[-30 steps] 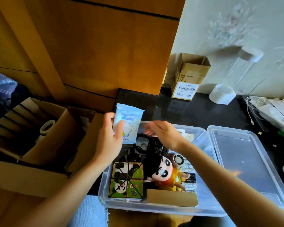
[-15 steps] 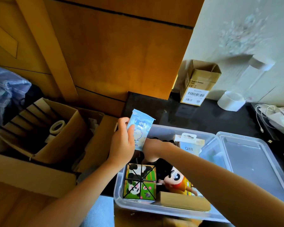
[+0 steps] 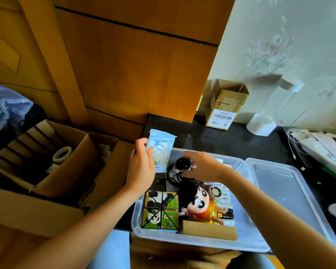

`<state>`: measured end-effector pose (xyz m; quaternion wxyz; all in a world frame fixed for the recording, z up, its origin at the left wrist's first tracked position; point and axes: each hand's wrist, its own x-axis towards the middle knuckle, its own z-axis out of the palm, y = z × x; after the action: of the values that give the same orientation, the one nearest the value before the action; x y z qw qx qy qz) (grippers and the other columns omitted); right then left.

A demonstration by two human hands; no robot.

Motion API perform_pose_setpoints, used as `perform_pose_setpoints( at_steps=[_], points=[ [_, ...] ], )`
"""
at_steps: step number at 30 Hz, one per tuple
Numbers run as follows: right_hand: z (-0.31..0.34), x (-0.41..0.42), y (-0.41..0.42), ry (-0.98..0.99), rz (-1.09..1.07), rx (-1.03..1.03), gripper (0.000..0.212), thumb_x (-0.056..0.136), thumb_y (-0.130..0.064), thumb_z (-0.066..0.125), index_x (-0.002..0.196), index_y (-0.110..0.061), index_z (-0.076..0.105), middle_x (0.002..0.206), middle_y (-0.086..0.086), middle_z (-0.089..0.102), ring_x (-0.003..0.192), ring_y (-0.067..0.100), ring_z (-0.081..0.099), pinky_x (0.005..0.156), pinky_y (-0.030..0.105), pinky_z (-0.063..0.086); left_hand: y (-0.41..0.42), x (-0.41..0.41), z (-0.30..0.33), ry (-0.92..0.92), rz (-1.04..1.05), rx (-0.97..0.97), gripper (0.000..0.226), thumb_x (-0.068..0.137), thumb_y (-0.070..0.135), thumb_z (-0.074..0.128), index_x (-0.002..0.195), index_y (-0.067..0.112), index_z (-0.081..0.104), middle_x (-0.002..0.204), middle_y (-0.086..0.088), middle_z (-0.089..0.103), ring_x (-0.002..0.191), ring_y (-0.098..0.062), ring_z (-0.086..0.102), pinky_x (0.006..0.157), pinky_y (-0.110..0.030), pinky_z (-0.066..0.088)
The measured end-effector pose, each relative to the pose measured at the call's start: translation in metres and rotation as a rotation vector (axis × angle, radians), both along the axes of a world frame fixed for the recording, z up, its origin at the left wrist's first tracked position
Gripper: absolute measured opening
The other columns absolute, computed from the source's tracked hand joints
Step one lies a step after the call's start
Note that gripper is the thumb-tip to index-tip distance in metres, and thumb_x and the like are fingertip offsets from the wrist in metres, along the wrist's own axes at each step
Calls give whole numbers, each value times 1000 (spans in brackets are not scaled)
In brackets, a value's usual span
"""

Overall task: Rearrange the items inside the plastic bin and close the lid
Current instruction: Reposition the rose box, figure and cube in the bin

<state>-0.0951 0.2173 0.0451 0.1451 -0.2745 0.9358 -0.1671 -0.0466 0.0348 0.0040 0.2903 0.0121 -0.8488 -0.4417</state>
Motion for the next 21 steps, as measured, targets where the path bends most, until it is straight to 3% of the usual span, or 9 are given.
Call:
perform_pose_setpoints(
  at_steps=[3,5,7,10,13,15,17,19,21],
  points=[
    [20,12,35,-25,-233,-210,15,79,-26,71,87,-19,60,75,-8,62,65,11,55,62,25,45,1,3,6,21,-9,-111,10,93,1,51,100,-6,49,75,16,39,51,9,37,48,-10,40],
    [29,21,58,-92,-334,-197,14,81,-27,66,85,-14,63,71,-2,64,58,10,54,58,27,45,2,6,11,28,-16,-169,9,91,-1,53,97,-8,51,76,9,42,49,9,32,48,-7,39],
    [33,31,77,-114,-346,-5,23,84,-32,61,82,-9,62,66,-2,61,55,11,50,54,22,42,2,7,14,-22,-20,-204,11,94,3,52,99,-7,51,76,6,43,49,4,32,36,-19,36],
    [29,47,93,-133,-310,380,25,87,-37,56,86,-13,63,81,2,67,64,15,55,53,17,39,3,8,16,-87,-43,-239,17,97,9,46,106,-5,50,78,4,43,56,-11,37,41,-23,28],
    [22,54,93,-112,-299,562,39,86,-45,56,104,-11,65,105,5,69,90,20,64,77,26,49,3,9,19,-114,-53,-245,20,99,13,43,109,-2,48,81,3,43,55,-6,36,41,-15,24],
    [24,51,83,5,-334,468,34,86,-44,57,106,-18,65,107,-1,68,95,19,63,81,29,50,4,10,20,-124,-61,-252,18,99,13,43,108,-2,48,77,5,42,52,-2,34,36,-18,27],
    [26,43,65,76,-347,331,21,86,-40,56,97,-24,65,103,-4,68,95,17,63,79,28,49,4,9,18,-128,-84,-262,16,98,11,45,105,-2,49,73,6,41,49,3,32,43,-15,40],
    [26,34,41,90,-337,224,16,87,-31,53,88,-19,64,97,-1,69,91,21,64,75,29,52,3,6,13,-147,-92,-275,15,99,13,43,105,-1,48,73,5,45,47,4,33,43,-13,39],
    [22,25,18,72,-314,157,21,87,-23,49,95,-14,66,99,5,69,91,27,64,77,35,54,1,3,8,-150,-84,-273,14,99,14,42,105,2,46,73,5,48,45,2,36,38,-14,36]
  ],
)
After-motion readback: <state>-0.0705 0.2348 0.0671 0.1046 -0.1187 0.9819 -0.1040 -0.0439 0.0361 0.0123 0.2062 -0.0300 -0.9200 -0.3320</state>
